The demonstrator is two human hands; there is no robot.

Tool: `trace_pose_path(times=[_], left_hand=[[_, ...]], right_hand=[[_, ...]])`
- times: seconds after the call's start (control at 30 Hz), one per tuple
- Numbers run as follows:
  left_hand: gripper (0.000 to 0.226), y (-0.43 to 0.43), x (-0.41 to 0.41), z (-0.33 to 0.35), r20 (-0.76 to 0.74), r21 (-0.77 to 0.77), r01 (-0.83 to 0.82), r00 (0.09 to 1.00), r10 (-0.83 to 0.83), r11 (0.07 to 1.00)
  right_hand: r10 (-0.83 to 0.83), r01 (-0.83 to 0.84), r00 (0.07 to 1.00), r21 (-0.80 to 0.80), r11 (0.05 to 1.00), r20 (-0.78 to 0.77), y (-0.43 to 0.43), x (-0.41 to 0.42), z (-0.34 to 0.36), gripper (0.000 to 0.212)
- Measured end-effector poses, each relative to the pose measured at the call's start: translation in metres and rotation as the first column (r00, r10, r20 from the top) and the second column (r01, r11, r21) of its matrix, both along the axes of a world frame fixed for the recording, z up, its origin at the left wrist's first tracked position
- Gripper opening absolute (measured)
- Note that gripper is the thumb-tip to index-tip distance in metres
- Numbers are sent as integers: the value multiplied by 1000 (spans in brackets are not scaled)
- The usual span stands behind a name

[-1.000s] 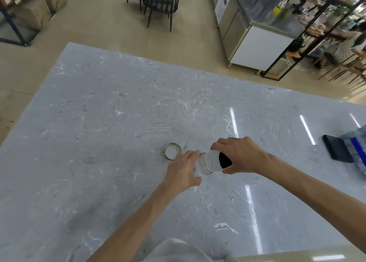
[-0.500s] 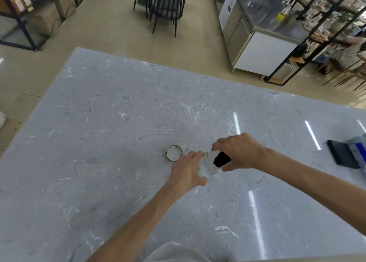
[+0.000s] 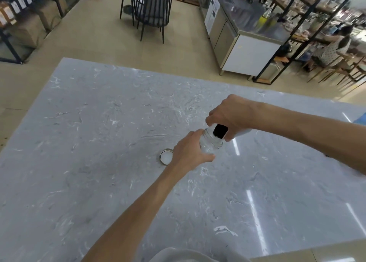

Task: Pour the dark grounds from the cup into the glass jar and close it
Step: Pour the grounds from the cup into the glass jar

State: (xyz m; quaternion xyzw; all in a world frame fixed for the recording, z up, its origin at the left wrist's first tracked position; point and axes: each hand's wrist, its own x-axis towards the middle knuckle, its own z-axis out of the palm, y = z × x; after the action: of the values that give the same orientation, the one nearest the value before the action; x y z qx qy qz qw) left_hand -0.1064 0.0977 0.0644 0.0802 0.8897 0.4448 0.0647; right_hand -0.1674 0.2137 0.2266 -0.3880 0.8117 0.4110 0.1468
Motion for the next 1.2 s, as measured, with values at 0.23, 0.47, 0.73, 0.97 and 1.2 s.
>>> trace_pose_path(times=[0.23, 0.47, 0.73, 0.97, 1.2], left_hand=[[70, 1, -5, 17, -26, 26, -5, 1000, 6, 1000], [63, 4, -6, 25, -19, 81, -13, 1000, 15, 997], [68, 2, -15, 30, -41, 125, -39, 998, 45, 991], [75, -3, -21, 31, -49, 174, -52, 997, 62, 983], [74, 0, -22, 32, -54, 192, -70, 995, 82, 979]], right_hand=[[0, 2, 999, 71, 997, -33, -8, 2, 21, 60], [40, -33, 998, 154, 988, -43, -23, 4, 30, 54], [95, -75, 993, 237, 969, -72, -39, -2, 39, 49], [108, -89, 992, 247, 965, -63, -47, -7, 45, 49], [130, -112, 991, 295, 949, -43, -54, -12, 41, 57]])
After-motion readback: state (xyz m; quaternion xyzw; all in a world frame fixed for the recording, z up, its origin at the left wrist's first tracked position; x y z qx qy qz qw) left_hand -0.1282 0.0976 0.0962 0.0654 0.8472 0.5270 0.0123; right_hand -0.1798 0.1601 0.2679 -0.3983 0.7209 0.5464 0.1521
